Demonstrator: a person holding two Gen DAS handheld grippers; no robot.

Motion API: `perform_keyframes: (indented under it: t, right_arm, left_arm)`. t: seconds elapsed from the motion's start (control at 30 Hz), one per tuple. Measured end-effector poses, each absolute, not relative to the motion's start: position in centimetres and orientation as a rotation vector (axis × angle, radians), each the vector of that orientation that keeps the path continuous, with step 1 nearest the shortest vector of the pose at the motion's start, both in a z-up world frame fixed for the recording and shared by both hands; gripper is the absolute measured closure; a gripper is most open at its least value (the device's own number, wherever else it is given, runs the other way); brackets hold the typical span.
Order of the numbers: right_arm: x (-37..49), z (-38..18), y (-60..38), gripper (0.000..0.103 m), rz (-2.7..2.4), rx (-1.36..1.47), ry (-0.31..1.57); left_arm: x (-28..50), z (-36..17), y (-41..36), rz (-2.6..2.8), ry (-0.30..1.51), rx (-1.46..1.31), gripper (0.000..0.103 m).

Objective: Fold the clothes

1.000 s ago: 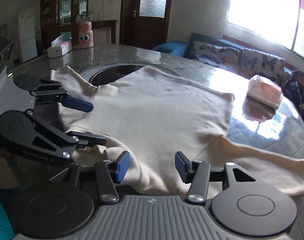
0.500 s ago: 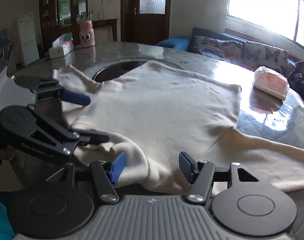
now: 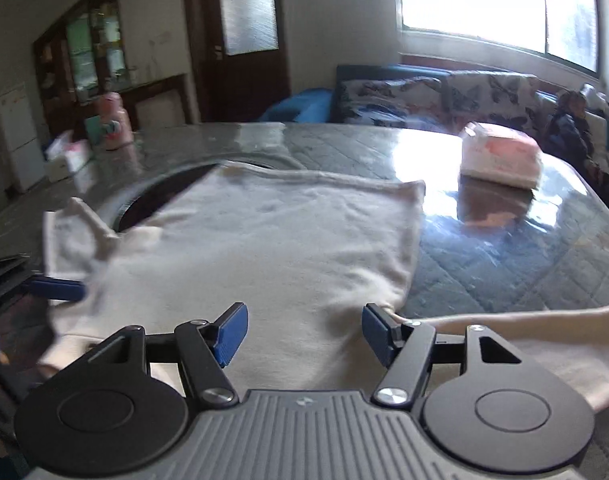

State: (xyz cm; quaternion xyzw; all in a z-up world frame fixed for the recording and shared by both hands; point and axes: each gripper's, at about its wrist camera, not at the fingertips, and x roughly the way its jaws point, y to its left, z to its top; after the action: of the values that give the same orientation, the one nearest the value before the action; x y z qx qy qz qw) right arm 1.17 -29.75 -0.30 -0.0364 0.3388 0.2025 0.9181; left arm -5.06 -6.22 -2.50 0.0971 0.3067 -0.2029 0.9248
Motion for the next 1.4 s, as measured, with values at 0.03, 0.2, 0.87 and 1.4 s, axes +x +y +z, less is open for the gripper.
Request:
perform_keyframes:
  t: [0.03, 0.2, 0.87, 1.4]
  right_arm:
    - [1.2, -0.6, -30.0, 0.038, 0.407, -0.069, 0.704]
    - [-0.1, -0.3, -31.0, 0.038, 0.397, -0.045, 0.687]
    - [-2.1, -0.8, -40.1, 0.024, 0.147, 0.110, 0.678]
    - [0.9, -1.6, -47.9, 0.055, -0.199, 0.180, 0.665]
  left_arm:
    - [-5.1, -2.5, -6.2, -0.418, 0.629, 0.202, 0.000]
    - [-5.0, -2.0, -6.0, -0.424, 0.636, 0.200, 0.000]
    - [-3.5, 2.0, -9.1, -0.525, 0.568, 0.173, 0.000]
    - [-2.6, 1.2, -13.9, -0.588, 0.581, 0.232, 0.000]
